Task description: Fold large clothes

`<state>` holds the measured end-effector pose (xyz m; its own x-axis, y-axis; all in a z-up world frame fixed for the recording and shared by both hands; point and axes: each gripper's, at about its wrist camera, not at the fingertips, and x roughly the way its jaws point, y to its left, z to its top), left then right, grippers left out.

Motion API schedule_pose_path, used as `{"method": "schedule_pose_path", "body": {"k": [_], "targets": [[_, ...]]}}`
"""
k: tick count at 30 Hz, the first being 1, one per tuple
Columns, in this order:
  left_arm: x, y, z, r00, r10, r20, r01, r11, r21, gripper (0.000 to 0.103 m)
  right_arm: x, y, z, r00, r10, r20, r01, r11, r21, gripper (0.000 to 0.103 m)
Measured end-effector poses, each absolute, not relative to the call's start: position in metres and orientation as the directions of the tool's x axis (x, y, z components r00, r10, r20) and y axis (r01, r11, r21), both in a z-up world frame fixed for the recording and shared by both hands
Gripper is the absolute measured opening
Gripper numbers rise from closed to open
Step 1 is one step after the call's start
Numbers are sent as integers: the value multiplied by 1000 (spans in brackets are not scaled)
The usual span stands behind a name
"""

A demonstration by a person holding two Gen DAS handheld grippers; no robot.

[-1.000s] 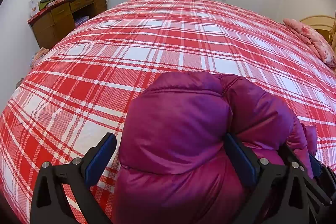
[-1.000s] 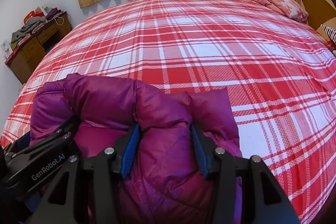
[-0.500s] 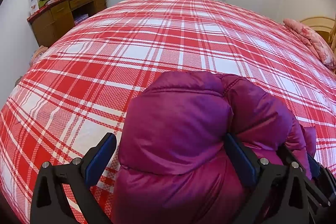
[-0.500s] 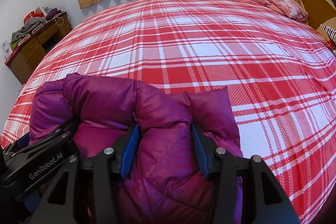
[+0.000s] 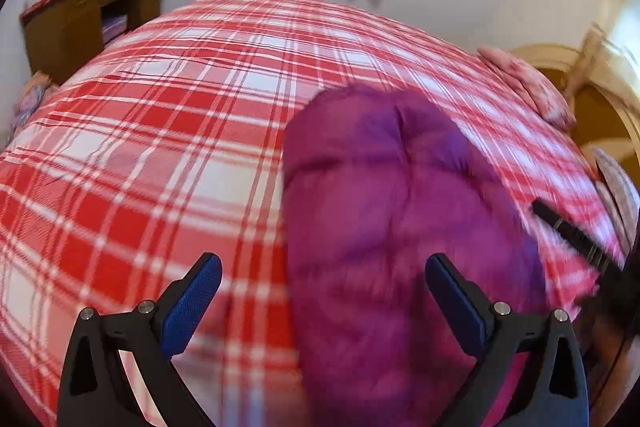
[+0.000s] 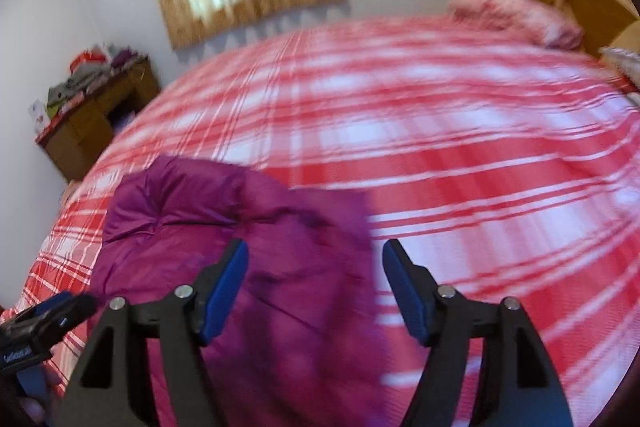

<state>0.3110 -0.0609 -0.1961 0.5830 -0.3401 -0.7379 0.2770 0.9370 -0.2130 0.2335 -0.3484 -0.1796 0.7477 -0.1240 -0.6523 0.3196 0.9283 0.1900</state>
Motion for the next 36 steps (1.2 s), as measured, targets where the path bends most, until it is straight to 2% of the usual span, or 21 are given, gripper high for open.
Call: {"method": "schedule_pose_path", "body": {"k": [5,7,9,11,16,18,20,21,22,23,24,25,27,30,32,36], "targets": [[305,-58,-216,539,-381,-751,281,922,-266,102,207,-376,-209,687,-77,-722,354,903,241,74],[307,-59,-219,528,-409,-744,282,911,-301,102,204,-377,-217,685,-23,-728,332,899,284,74],[308,-62,-222,527,-418,-740,288,907,-307,102,204,-370,-222,687,-20,-726,310,912,269,73],[309,-65,-223,530,-427,-733,302,902,-307,102,208,-364,-222,690,-14,-723,288,923,256,63],[311,-69,-226,534,-456,-712,345,886,-309,102,219,-359,-226,685,30,-727,247,930,271,62],[311,-70,-226,538,-470,-700,364,878,-310,102,222,-358,-227,685,57,-727,224,932,284,56],[309,-74,-224,533,-496,-685,399,862,-313,95,223,-355,-229,687,91,-721,185,937,295,37],[308,-77,-223,524,-523,-673,423,845,-327,79,223,-352,-229,686,108,-720,168,939,301,35],[305,-81,-222,511,-550,-661,448,827,-341,71,224,-351,-230,683,112,-722,162,941,298,30],[303,-83,-221,518,-543,-660,454,829,-326,68,225,-351,-231,681,122,-722,158,938,308,19],[299,-88,-218,526,-537,-659,474,829,-296,60,225,-353,-231,684,154,-713,147,928,342,14],[296,-90,-215,532,-532,-659,486,829,-277,47,224,-354,-233,691,195,-696,132,913,387,12],[290,-91,-205,556,-496,-667,484,846,-225,31,218,-347,-227,711,184,-679,110,924,365,10],[277,-85,-183,588,-485,-648,483,852,-199,25,204,-342,-214,754,208,-624,85,910,405,10],[265,-79,-167,623,-472,-623,486,858,-165,24,197,-337,-201,779,216,-588,65,905,420,10],[259,-52,-140,663,-458,-592,450,876,-174,24,195,-315,-172,798,250,-548,5,907,421,9]]}}
